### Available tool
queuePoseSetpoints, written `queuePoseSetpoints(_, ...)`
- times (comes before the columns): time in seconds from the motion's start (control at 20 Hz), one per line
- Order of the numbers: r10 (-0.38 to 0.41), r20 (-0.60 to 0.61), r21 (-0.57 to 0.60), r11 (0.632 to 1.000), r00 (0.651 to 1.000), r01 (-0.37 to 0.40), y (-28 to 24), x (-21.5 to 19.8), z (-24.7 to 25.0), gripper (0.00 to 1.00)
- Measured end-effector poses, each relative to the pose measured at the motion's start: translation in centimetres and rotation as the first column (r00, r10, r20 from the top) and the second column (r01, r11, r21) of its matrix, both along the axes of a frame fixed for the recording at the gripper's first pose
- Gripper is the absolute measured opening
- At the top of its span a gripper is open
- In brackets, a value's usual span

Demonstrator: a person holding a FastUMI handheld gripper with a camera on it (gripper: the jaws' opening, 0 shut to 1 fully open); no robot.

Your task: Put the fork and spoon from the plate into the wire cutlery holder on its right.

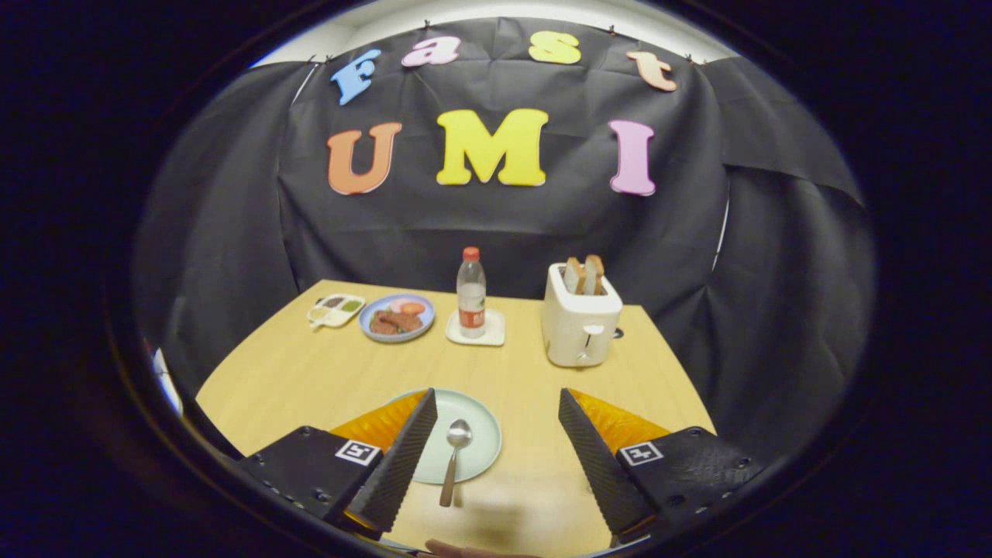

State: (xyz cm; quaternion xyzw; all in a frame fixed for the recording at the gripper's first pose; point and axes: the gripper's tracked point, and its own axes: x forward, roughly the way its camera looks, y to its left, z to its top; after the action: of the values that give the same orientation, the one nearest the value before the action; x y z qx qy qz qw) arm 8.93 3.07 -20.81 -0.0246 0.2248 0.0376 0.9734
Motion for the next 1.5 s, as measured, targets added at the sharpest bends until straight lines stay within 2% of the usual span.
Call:
queuePoseSetpoints(0.2,0.016,-0.162,0.012,1.0,0.987,-0.014,2.2,0.2,-5.9,0.96)
queuePoseSetpoints(0.55,0.04,-0.344,0.01,0.999,0.938,-0.039,4.9,0.9,-13.7,0.94)
queuePoseSetpoints(0.8,-0.042,-0.434,0.003,0.999,0.9,0.048,4.8,2.1,-17.6,0.69)
queuePoseSetpoints(0.95,-0.056,-0.467,0.004,0.998,0.882,0.066,5.4,2.7,-18.7,0.47)
queuePoseSetpoints(1.15,-0.082,-0.509,0.03,0.993,0.857,0.113,6.1,2.9,-19.7,0.44)
queuePoseSetpoints(1.2,-0.091,-0.509,0.023,0.993,0.856,0.119,5.9,2.9,-19.8,0.24)
queuePoseSetpoints(1.35,-0.074,-0.516,0.018,0.995,0.854,0.097,6.1,2.6,-19.7,0.1)
queuePoseSetpoints(1.45,-0.053,-0.53,0.032,0.996,0.847,0.082,6.3,1.8,-19.2,0.07)
queuePoseSetpoints(1.5,-0.042,-0.535,0.043,0.996,0.844,0.077,6.5,1.3,-19.2,0.02)
